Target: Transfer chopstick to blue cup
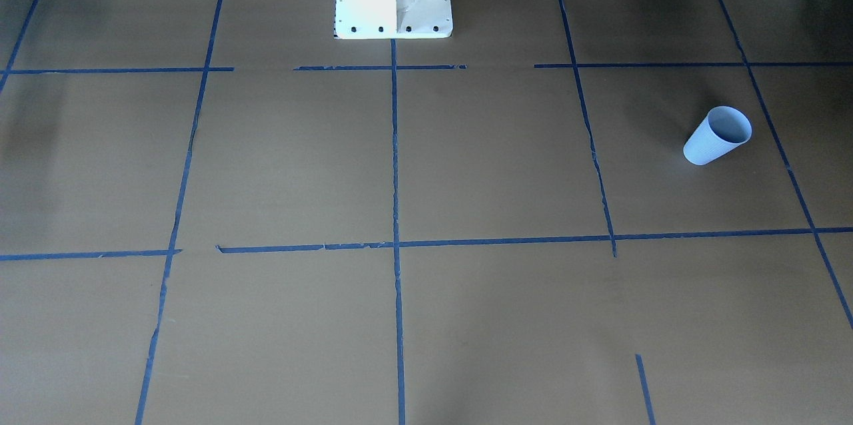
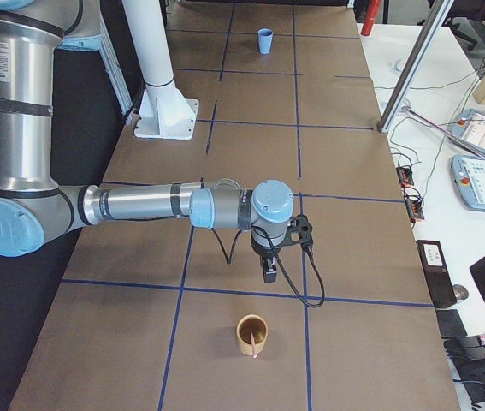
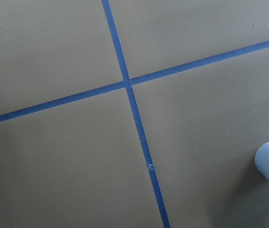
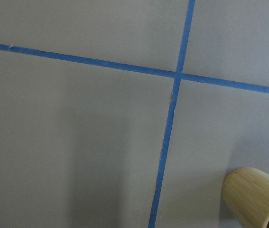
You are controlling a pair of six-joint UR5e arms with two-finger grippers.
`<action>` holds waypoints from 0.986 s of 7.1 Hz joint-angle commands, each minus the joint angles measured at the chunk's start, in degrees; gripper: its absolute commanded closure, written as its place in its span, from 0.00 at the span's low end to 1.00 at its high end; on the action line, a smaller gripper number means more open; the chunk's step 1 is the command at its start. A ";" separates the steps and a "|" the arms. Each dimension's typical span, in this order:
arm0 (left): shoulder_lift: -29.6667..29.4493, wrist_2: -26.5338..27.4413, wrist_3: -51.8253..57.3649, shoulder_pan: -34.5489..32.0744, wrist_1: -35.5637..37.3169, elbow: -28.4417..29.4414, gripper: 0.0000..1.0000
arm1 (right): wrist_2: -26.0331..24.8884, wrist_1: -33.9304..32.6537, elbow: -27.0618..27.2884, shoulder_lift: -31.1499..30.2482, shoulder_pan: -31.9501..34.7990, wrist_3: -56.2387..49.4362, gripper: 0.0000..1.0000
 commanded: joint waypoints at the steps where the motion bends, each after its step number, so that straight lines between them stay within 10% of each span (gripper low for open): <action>1: -2.18 -1.31 -0.15 -2.15 4.79 -0.47 0.00 | 0.07 -0.89 0.29 0.01 0.02 0.47 0.00; 7: 0.69 -1.76 -1.55 -1.55 -1.57 -1.88 0.00 | 0.07 -0.45 0.20 -0.34 0.02 0.38 0.00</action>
